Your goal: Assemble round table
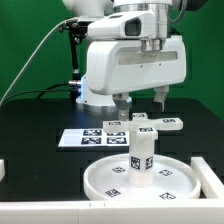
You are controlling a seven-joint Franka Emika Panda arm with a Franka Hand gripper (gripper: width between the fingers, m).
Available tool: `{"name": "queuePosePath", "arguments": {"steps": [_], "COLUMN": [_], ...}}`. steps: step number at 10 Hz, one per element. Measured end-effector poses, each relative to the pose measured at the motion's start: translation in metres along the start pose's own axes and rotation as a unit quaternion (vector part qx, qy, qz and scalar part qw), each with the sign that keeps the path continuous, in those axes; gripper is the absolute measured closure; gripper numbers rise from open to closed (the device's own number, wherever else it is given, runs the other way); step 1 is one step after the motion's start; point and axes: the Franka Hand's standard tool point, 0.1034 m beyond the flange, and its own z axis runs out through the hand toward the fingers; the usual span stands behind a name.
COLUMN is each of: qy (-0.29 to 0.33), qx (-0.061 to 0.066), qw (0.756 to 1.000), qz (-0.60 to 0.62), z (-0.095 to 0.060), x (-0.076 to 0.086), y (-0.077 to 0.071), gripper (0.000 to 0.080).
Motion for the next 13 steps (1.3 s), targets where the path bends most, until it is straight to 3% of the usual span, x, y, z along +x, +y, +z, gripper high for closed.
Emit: {"name": "queuePosePath", "arguments": {"steps": [1, 5, 8, 10, 13], "qy": [-0.012, -0.017, -0.017, -0.017, -0.006], "qx": [0.011, 0.009, 0.008, 0.008, -0.005], "qw": [1.000, 1.000, 0.999, 0.999, 0.975], "qz": [0.013, 0.015, 0.033, 0.049, 0.223], "z": [0.003, 0.018, 0.017, 0.017, 0.018], "x": [-0.003, -0.007, -0.007, -0.007, -0.005], "y": [-0.005, -0.007, -0.006, -0.006, -0.006], "gripper": [0.0151, 0.0151, 0.0151, 0.0362, 0.0361]}}
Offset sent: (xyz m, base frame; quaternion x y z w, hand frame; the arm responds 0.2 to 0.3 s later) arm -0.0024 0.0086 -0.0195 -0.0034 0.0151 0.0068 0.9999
